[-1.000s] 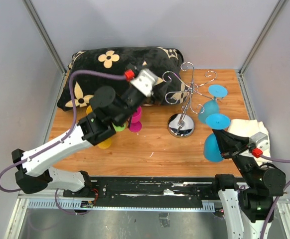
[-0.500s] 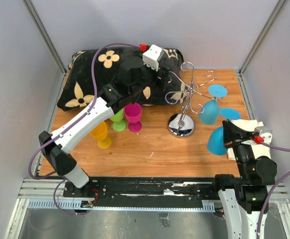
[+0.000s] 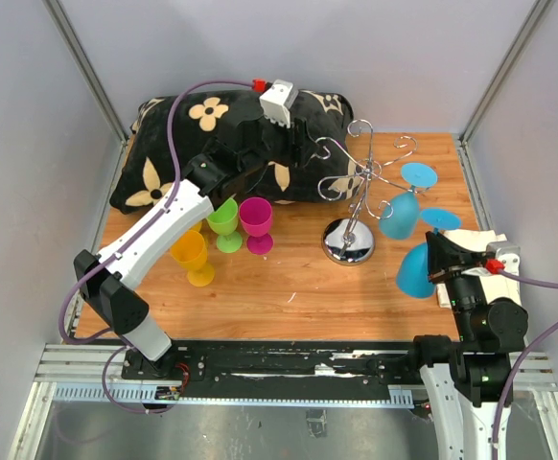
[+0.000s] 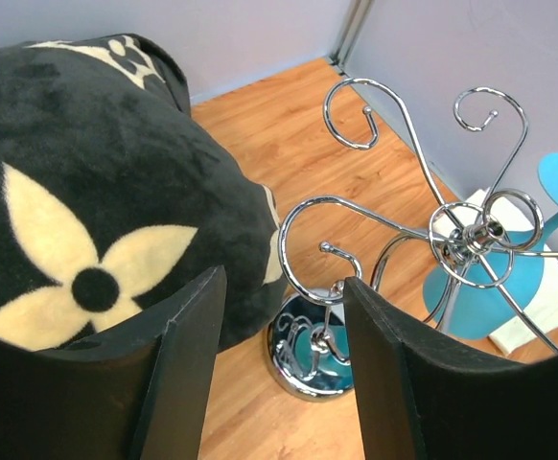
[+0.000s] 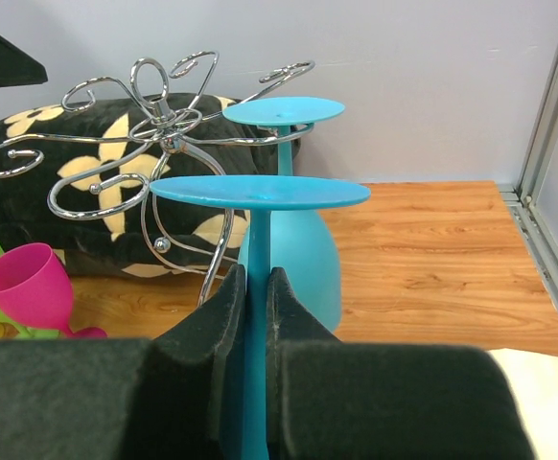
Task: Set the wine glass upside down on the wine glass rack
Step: Turn the wine glass upside down at the wine rack.
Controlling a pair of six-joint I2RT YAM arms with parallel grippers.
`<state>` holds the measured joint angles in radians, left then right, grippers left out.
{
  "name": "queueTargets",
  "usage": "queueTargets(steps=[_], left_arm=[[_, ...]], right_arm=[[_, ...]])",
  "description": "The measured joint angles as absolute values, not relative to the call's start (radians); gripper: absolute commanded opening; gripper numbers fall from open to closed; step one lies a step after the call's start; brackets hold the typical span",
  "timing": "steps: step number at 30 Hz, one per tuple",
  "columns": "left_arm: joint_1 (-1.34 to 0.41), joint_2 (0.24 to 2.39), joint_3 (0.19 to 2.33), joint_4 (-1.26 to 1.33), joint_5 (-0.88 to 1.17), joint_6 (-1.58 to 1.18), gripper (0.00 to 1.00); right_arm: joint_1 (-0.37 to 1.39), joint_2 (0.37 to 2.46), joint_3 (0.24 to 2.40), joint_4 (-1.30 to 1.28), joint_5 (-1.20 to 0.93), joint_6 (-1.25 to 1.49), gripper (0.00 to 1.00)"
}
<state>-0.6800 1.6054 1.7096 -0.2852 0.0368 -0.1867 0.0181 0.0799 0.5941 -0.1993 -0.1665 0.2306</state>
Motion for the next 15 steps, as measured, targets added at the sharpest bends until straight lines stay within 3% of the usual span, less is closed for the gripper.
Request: queueTargets(steps=[9, 15], left_arm=[[-0.676, 1.654, 1.723, -0.286, 0.055, -0.211, 0.57], [-0.675, 1.702, 1.754, -0.289, 0.048, -0.229, 0.43]], right_arm=[[0.018, 0.085, 0.586, -0.161, -0.215, 0.231, 0.01], [0.018, 0.086, 0.564, -0.101, -0.281, 0.206, 0.01]])
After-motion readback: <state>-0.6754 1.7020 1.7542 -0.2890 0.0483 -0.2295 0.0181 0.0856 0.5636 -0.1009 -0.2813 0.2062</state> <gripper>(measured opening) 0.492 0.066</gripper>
